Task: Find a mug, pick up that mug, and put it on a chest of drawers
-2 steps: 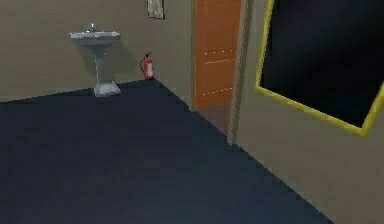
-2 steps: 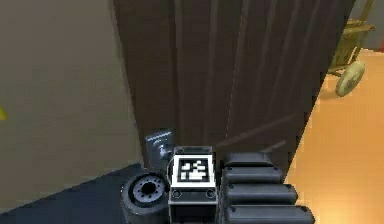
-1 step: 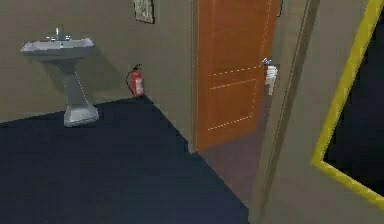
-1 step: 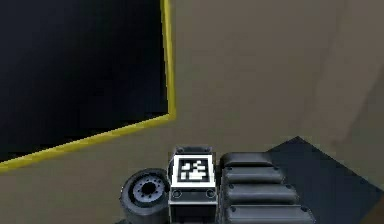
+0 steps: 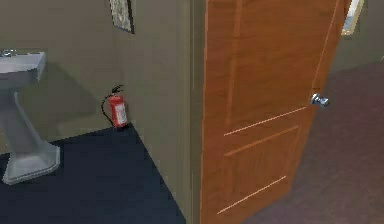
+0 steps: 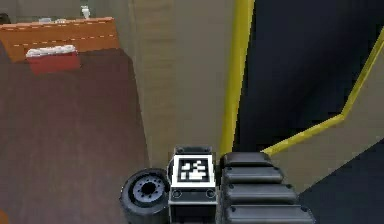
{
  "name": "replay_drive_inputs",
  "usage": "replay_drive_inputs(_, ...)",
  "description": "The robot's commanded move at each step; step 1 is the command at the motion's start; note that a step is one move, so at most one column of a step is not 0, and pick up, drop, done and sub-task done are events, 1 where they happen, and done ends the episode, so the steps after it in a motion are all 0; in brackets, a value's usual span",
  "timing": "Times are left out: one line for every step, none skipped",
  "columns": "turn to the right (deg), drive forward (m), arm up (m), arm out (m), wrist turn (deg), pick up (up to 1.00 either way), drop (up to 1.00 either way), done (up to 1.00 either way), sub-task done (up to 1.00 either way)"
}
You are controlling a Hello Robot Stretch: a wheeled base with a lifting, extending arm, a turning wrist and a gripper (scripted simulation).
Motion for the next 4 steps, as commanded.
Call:
replay_drive_inputs(21.0,0.00,0.00,0.00,0.0,0.00,0.00,0.00,0.00)
replay_drive_inputs(0.0,0.40,0.00,0.00,0.0,0.00,0.00,0.00,0.00)
replay_drive_inputs(36.0,0.00,0.00,0.00,0.0,0.00,0.00,0.00,0.00)
replay_drive_inputs(0.0,1.00,0.00,0.00,0.0,0.00,0.00,0.00,0.00)
